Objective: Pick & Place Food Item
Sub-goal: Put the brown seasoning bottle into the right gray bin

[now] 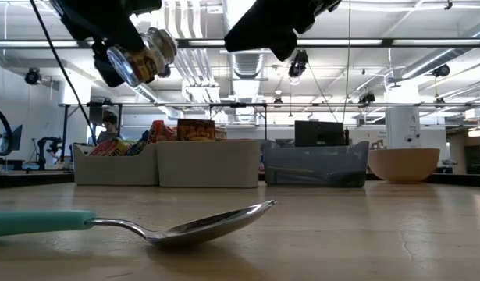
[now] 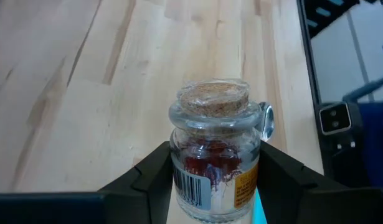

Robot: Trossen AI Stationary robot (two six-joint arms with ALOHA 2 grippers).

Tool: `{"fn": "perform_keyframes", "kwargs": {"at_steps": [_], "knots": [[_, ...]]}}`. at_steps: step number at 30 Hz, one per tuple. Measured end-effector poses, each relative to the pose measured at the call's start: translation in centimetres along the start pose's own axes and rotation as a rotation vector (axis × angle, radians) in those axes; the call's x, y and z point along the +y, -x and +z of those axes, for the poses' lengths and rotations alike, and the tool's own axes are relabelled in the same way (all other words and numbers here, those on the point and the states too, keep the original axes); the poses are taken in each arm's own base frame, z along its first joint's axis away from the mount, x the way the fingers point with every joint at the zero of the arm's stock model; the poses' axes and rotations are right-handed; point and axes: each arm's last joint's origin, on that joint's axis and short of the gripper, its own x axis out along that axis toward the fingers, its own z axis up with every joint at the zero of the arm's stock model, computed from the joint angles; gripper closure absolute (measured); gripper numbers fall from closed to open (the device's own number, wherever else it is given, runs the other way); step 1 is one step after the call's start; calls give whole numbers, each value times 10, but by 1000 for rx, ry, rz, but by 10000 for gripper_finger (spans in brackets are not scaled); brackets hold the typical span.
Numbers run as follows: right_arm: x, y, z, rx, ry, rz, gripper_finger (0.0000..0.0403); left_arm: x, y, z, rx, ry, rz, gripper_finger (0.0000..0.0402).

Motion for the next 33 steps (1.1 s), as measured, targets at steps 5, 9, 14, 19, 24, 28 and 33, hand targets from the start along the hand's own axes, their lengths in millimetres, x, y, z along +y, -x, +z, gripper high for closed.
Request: {"fn": "perform_keyframes", "kwargs": {"at_steps": [5,9,14,19,24,28,33], "knots": [[2,0,1,-11,56,35,298,6,0,4,22,-44,-41,226],[3,0,4,-42,109,63,227,8,0,5,28,-47,-59,209],[4,1,13,-134,130,71,147,6,0,7,22,-80,-105,219],[6,-1,19,-215,74,82,91,6,0,7,24,-107,-118,226],[7,-16,12,-199,-41,90,58,10,0,11,-19,-90,-56,226],[7,-23,7,-189,-70,79,50,8,1,19,-94,-128,-59,213],[7,-22,9,-202,-85,82,50,6,1,21,-117,-164,-70,216]]}}
